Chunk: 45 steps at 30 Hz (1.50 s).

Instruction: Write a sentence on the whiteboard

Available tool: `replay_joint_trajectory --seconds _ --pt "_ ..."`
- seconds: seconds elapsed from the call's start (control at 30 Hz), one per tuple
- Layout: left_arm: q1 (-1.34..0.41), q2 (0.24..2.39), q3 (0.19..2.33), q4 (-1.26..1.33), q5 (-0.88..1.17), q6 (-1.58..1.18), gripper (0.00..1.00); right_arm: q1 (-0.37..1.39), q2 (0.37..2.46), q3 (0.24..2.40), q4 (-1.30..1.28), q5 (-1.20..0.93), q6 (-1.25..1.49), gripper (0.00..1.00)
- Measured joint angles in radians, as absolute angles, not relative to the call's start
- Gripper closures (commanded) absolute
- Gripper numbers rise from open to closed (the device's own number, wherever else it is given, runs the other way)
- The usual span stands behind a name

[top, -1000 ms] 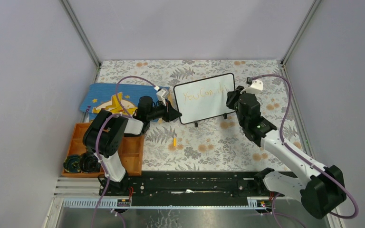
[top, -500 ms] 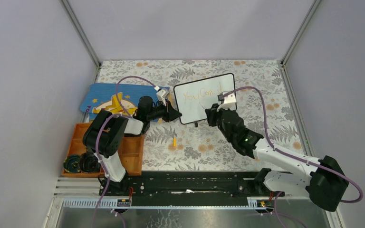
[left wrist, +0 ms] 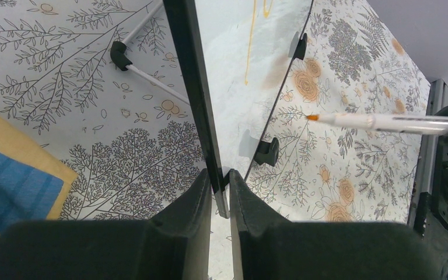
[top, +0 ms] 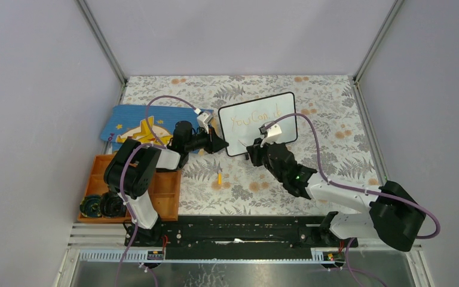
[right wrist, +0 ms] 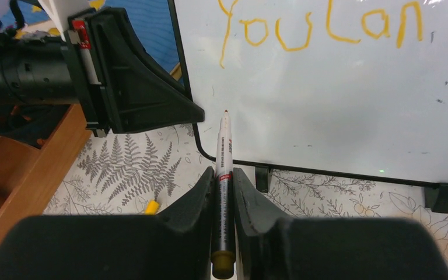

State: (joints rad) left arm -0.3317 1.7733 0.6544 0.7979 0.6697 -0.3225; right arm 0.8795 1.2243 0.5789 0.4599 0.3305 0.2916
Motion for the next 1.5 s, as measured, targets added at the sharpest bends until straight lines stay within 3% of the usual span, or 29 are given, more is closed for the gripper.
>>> replay_joint_trajectory --seconds 1.5 --pt "-0.333 1.773 0.655 0.796 0.668 -0.32 0.8 0.883 1.394 0.637 0.496 0.403 0.309 1.0"
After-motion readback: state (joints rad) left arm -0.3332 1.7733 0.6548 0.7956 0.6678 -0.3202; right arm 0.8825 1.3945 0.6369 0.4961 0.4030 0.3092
